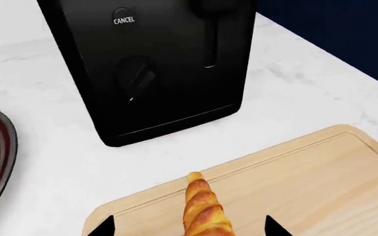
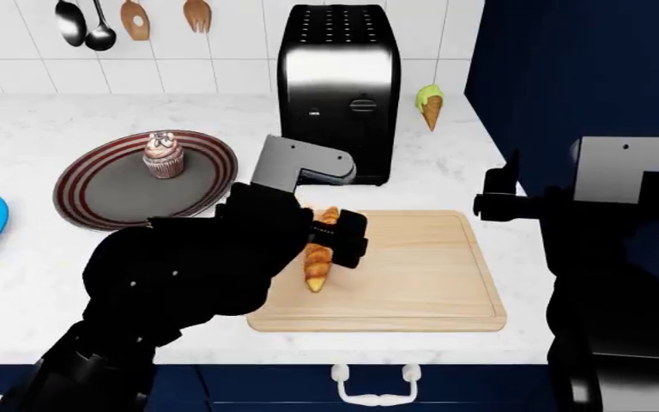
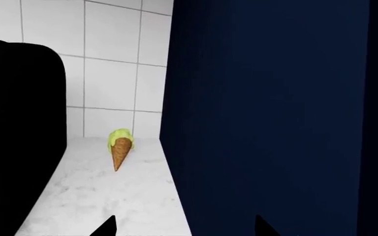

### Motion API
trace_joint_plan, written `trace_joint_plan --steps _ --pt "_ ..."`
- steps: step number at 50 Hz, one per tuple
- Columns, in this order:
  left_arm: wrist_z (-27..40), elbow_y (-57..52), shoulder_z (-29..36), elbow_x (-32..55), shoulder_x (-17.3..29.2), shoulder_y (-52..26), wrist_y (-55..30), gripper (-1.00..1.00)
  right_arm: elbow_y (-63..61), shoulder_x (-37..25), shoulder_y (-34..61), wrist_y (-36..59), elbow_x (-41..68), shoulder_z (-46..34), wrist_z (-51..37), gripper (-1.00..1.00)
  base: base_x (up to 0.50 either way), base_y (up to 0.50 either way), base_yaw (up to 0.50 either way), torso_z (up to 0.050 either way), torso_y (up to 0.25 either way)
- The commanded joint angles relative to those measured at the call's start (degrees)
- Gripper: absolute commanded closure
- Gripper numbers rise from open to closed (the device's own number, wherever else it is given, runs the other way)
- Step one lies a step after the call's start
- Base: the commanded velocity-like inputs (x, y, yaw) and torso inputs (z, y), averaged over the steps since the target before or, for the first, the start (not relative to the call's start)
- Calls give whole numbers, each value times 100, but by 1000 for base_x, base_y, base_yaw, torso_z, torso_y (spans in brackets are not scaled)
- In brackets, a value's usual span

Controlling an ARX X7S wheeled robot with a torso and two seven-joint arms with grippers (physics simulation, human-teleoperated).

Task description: From the different types of pastries on the counter, select a croissant and place it on the cutting board. Then retrieve a jar of jam from the cabinet and place it alongside the croissant on the cutting board.

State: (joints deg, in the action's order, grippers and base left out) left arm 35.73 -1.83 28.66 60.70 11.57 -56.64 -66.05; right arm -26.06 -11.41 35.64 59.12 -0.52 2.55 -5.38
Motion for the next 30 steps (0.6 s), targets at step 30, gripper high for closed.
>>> trace_joint_plan --steps 30 --pt "1069 -4324 -1756 -698 2454 1743 1500 -100 -1620 558 2871 1879 28 -928 -364 -100 0 0 0 16 0"
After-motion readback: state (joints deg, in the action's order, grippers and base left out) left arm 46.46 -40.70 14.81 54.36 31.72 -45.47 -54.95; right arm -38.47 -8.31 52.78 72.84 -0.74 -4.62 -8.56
